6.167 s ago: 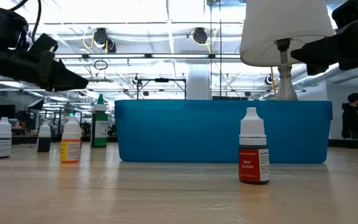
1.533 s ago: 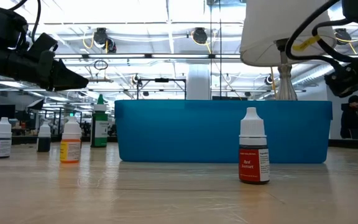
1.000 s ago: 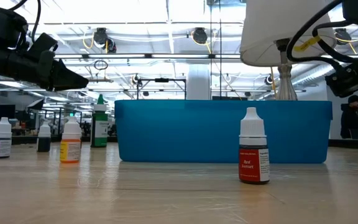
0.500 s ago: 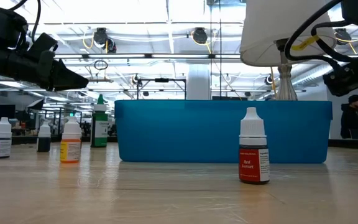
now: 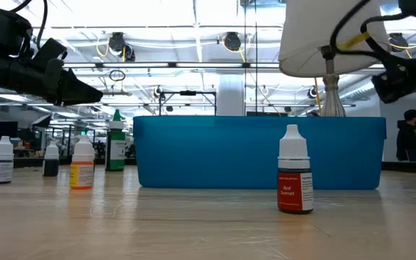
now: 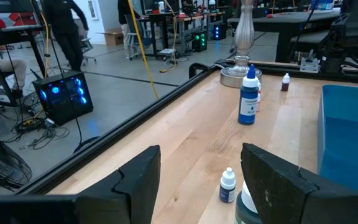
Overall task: Pick & Place food coloring
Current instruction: Put the small orange food coloring bottle into the blue bin
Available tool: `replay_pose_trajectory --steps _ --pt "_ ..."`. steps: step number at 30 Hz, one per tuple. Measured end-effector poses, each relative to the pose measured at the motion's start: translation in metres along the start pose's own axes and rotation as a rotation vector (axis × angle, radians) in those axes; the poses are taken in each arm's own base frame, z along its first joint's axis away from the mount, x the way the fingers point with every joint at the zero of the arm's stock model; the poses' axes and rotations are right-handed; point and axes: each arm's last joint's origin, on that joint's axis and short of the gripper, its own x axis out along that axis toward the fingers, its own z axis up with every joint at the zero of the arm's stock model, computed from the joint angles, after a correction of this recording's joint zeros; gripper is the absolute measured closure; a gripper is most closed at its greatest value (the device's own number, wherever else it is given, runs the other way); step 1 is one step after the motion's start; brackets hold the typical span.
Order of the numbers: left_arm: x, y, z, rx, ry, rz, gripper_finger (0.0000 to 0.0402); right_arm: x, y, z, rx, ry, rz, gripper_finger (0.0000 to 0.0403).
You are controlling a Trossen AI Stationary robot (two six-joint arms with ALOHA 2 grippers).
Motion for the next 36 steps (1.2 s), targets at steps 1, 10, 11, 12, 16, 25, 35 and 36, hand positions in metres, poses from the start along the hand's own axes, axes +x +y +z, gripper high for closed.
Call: replay_pose_trajectory --steps 1,10,11,12,16,25,35,36 --pt "0.0 0.0 0.0 0.0 0.0 0.0 0.0176 -0.003 -0.001 0.0 0.001 -0.014 0.013 0.0348" --pt "0.0 0.0 0.0 0.0 0.0 0.0 0.0176 -0.061 0.009 0.012 -0.079 -0.315 0.21 0.0348" --pt "0.0 0.0 0.0 0.0 0.0 0.0 0.0176 -0.07 0.011 0.014 -0.099 -0.364 0.232 0.0348" --pt "0.0 0.0 0.0 0.0 0.0 0.0 0.0176 -0.078 0.014 0.018 -0.12 -0.411 0.255 0.0348" --pt "0.0 0.0 0.0 0.0 0.0 0.0 0.0176 -0.115 0.031 0.038 -0.241 -0.56 0.344 0.0349" --pt "0.0 0.0 0.0 0.0 0.0 0.0 0.0176 -0.175 0.081 0.104 -0.515 -0.681 0.242 0.0349" --pt "0.0 0.0 0.0 0.0 0.0 0.0 0.0176 -0.108 0.101 0.163 -0.577 -0.192 0.068 0.0349" --pt "0.0 0.0 0.0 0.0 0.0 0.0 0.0176 -0.1 0.099 0.163 -0.575 -0.166 0.051 0.0349"
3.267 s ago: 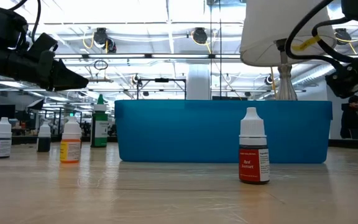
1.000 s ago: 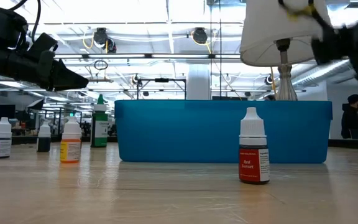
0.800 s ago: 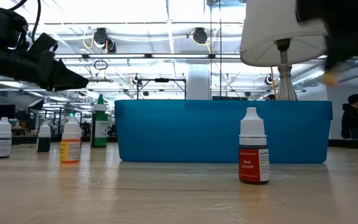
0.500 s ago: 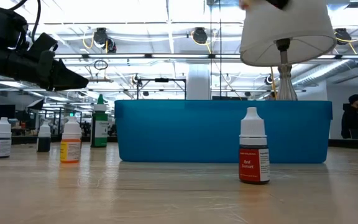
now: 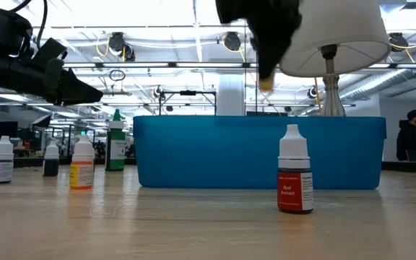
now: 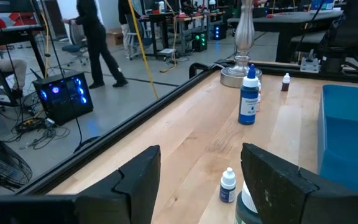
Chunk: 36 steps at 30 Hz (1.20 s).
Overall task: Pick & Place food coloring
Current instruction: Put the small orange food coloring bottle into the blue bin, then put the small black food coloring bottle into the blue bin
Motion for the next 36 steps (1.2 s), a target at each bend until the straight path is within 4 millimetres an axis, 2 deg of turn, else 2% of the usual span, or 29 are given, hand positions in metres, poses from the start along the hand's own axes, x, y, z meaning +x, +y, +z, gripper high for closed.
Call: replay_pose_trajectory --steps 5,16,21,29,36 --pt "0.0 0.0 0.0 0.0 0.0 0.0 0.0176 0.039 -0.013 -0.015 0.044 0.088 -0.036 0.0349" --pt "0.0 0.0 0.0 0.0 0.001 0.0 0.0176 0.094 -0.035 -0.047 0.086 0.153 -0.068 0.0349" --pt "0.0 0.0 0.0 0.0 0.001 0.0 0.0176 0.102 -0.038 -0.052 0.089 0.152 -0.095 0.0345" --pt "0.0 0.0 0.0 0.0 0.001 0.0 0.0176 0.103 -0.039 -0.052 0.113 0.137 -0.105 0.0277" --pt "0.0 0.0 0.0 0.0 0.001 0.0 0.0176 0.1 -0.038 -0.048 0.116 0.121 -0.097 0.0272"
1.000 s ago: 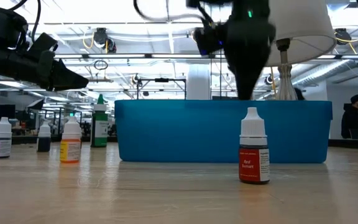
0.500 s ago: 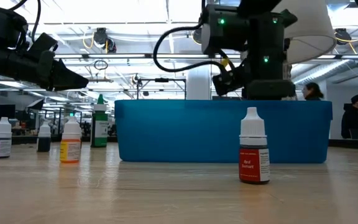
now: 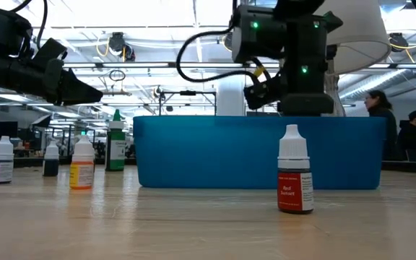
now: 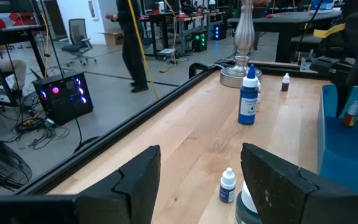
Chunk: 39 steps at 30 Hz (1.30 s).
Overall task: Pick & Place food coloring
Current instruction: Put the small black food coloring bottle into the blue bin
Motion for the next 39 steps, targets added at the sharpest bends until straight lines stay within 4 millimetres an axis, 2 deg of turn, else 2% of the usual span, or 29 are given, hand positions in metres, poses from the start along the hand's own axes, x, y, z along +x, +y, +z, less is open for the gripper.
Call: replay_pose_trajectory --steps 6,11,18,23,28,33,39 --pt "0.0 0.0 0.0 0.0 0.0 0.0 0.0176 -0.023 -0.001 0.003 0.011 -0.073 0.038 0.028" --pt "0.0 0.0 0.0 0.0 -0.001 0.0 0.0176 -0.055 -0.011 -0.006 0.074 -0.134 0.067 0.028" --pt "0.0 0.0 0.0 0.0 -0.001 0.0 0.0176 -0.106 -0.045 -0.046 0.234 -0.143 -0.081 0.0282" --pt "0.0 0.0 0.0 0.0 0.0 0.0 0.0176 -0.124 -0.075 -0.07 0.395 -0.103 -0.185 0.0281" --pt "0.0 0.0 0.0 0.0 -0.001 0.0 0.0176 -0.113 -0.104 -0.084 0.503 -0.048 -0.212 0.0253" --pt "0.0 0.0 0.0 0.0 0.0 0.0 0.0176 -0.078 -0.127 -0.097 0.551 0.051 -0.215 0.0208" --pt "0.0 0.0 0.0 0.0 -0.001 0.0 0.0176 -0.035 -0.141 -0.1 0.57 0.025 -0.193 0.0183"
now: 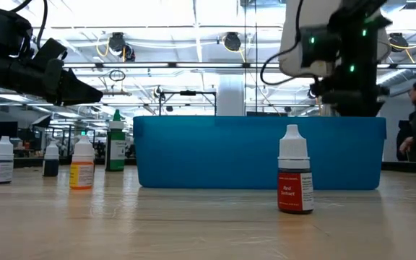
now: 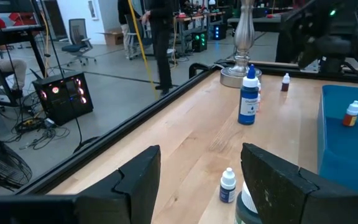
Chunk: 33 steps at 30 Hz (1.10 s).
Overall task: Pick & Place food coloring
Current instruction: Put the small black food coloring bottle into the blue bin
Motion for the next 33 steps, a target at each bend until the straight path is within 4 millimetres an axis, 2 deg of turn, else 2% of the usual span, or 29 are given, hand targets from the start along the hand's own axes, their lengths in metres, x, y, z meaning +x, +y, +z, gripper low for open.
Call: replay_pose_trajectory --steps 5,13,24,33 --pt "0.0 0.0 0.0 0.0 0.0 0.0 0.0176 0.02 -0.003 0.002 0.016 0.0 0.076 0.0185" --pt "0.0 0.0 0.0 0.0 0.0 0.0 0.0176 0.034 -0.009 0.003 0.038 0.0 0.087 0.0192" --pt "0.0 0.0 0.0 0.0 0.0 0.0 0.0176 0.046 -0.009 -0.002 0.031 -0.009 0.095 0.0193" --pt "0.0 0.0 0.0 0.0 0.0 0.0 0.0176 0.047 -0.008 -0.002 0.03 -0.027 0.106 0.0194"
